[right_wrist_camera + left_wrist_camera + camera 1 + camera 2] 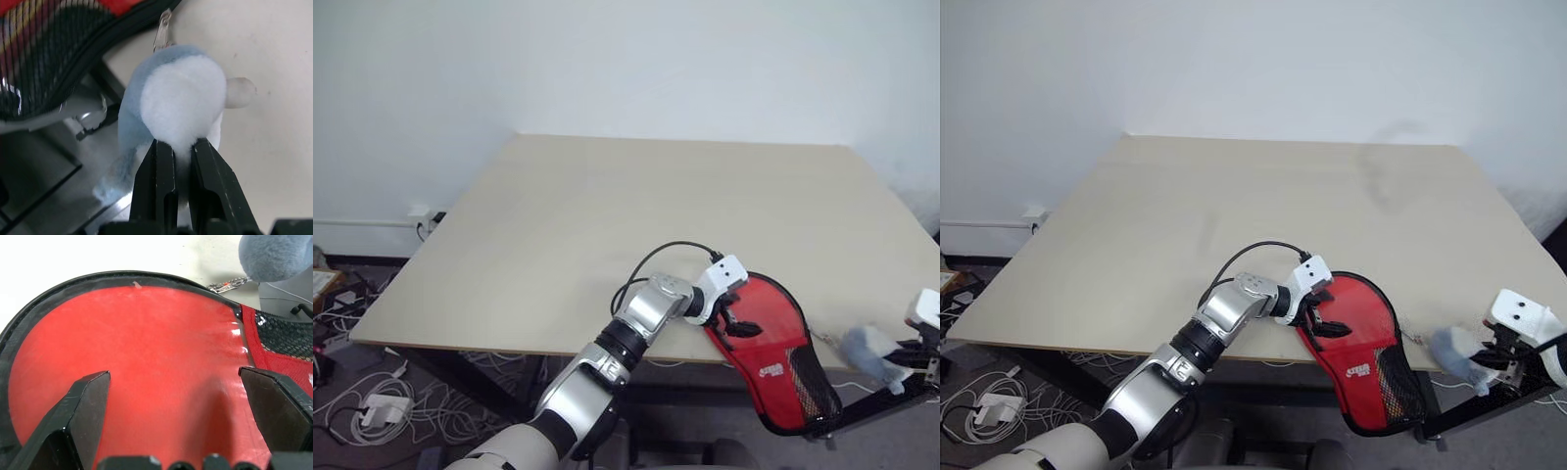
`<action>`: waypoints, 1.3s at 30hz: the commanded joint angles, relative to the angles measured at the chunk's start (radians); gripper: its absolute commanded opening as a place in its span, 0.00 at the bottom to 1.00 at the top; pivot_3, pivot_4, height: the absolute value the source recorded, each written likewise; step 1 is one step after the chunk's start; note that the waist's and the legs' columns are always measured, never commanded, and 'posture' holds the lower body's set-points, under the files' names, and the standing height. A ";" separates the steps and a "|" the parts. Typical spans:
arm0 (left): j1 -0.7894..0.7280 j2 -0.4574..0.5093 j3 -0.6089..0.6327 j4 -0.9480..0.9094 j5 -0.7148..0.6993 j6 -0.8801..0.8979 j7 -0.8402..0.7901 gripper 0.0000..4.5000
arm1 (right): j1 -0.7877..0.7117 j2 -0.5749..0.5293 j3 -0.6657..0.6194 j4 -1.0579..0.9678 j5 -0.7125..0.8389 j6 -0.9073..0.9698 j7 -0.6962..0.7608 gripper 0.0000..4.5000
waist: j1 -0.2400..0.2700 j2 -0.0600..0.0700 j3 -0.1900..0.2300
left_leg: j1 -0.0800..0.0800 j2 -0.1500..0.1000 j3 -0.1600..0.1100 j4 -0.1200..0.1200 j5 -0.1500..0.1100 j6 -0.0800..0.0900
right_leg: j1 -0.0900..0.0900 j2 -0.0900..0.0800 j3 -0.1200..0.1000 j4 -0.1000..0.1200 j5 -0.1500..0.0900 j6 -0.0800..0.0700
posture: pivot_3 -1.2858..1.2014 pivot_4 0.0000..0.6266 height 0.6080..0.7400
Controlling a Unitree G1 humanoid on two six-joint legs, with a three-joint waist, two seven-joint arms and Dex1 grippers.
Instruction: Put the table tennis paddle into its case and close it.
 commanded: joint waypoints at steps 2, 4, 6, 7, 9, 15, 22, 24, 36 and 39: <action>0.021 0.013 -0.019 0.073 0.018 0.038 0.001 1.00 | 0.111 0.002 -0.117 -0.012 -0.066 -0.031 0.058 0.00 | 0.011 0.000 0.000 | 0.000 -0.001 0.000 0.001 -0.001 0.001 | 0.000 -0.001 0.000 0.000 -0.001 0.001 | 0.52 0.00 0.81; 0.020 0.008 -0.019 0.075 0.017 0.039 0.001 1.00 | 0.146 0.020 -0.151 -0.001 -0.066 -0.052 0.073 0.00 | 0.015 0.000 0.000 | 0.000 -0.001 0.000 0.003 -0.003 0.002 | 0.002 -0.001 0.000 -0.001 -0.001 0.002 | 0.52 0.00 0.81; 0.020 0.004 -0.021 0.075 0.016 0.040 -0.001 1.00 | 0.170 0.036 -0.176 0.005 -0.062 -0.063 0.082 0.00 | 0.020 0.000 0.000 | 0.000 -0.002 0.000 0.004 -0.004 0.003 | 0.003 -0.002 0.000 -0.001 -0.001 0.002 | 0.52 0.00 0.81; 0.021 0.003 -0.022 0.074 0.015 0.042 -0.003 1.00 | 0.168 0.046 -0.180 -0.001 -0.051 -0.057 0.078 0.00 | 0.019 0.000 0.000 | 0.000 -0.002 0.000 0.005 -0.004 0.003 | 0.003 -0.002 -0.001 -0.001 -0.001 0.002 | 0.52 0.00 0.81; 0.023 0.002 -0.026 0.074 0.015 0.042 -0.005 1.00 | 0.141 0.064 -0.171 -0.021 -0.024 -0.026 0.061 0.00 | 0.019 0.000 0.000 | 0.000 -0.002 0.000 0.005 -0.004 0.004 | 0.004 -0.003 0.000 -0.001 -0.002 0.002 | 0.52 0.00 0.81; -0.009 -0.020 -0.029 0.104 0.019 0.018 -0.010 1.00 | 0.035 0.124 -0.061 -0.156 0.016 0.060 -0.022 0.00 | 0.018 -0.001 0.000 | 0.001 -0.002 0.000 0.005 -0.004 0.004 | 0.005 -0.003 -0.001 -0.001 -0.001 0.002 | 0.52 0.00 0.81; -0.120 -0.069 -0.056 0.202 0.056 -0.097 -0.018 1.00 | -0.017 0.158 0.008 -0.206 0.015 0.117 -0.073 0.00 | 0.017 -0.001 0.000 | 0.000 -0.002 0.000 0.007 -0.004 0.004 | 0.005 -0.003 -0.001 -0.001 -0.001 0.002 | 0.52 0.00 0.81; -0.146 -0.077 -0.080 0.241 0.084 -0.139 -0.004 1.00 | -0.024 0.161 0.015 -0.213 0.017 0.125 -0.079 0.00 | 0.016 -0.001 0.000 | 0.000 -0.002 0.000 0.006 -0.004 0.004 | 0.005 -0.003 -0.001 -0.001 -0.001 0.002 | 0.52 0.00 0.81; -0.137 -0.107 -0.188 0.370 0.196 -0.279 -0.008 1.00 | -0.001 0.186 -0.029 -0.235 0.018 0.145 -0.099 0.00 | 0.000 -0.004 0.000 | 0.001 -0.002 0.000 0.006 -0.005 0.004 | 0.005 -0.003 -0.001 -0.001 -0.001 0.002 | 0.52 0.00 0.81; -0.127 -0.098 -0.193 0.372 0.199 -0.270 -0.019 1.00 | 0.045 0.181 -0.087 -0.226 0.011 0.135 -0.070 0.00 | 0.000 -0.004 0.000 | 0.000 -0.002 0.000 0.006 -0.005 0.004 | 0.006 -0.003 -0.001 -0.002 -0.001 0.002 | 0.52 0.00 0.81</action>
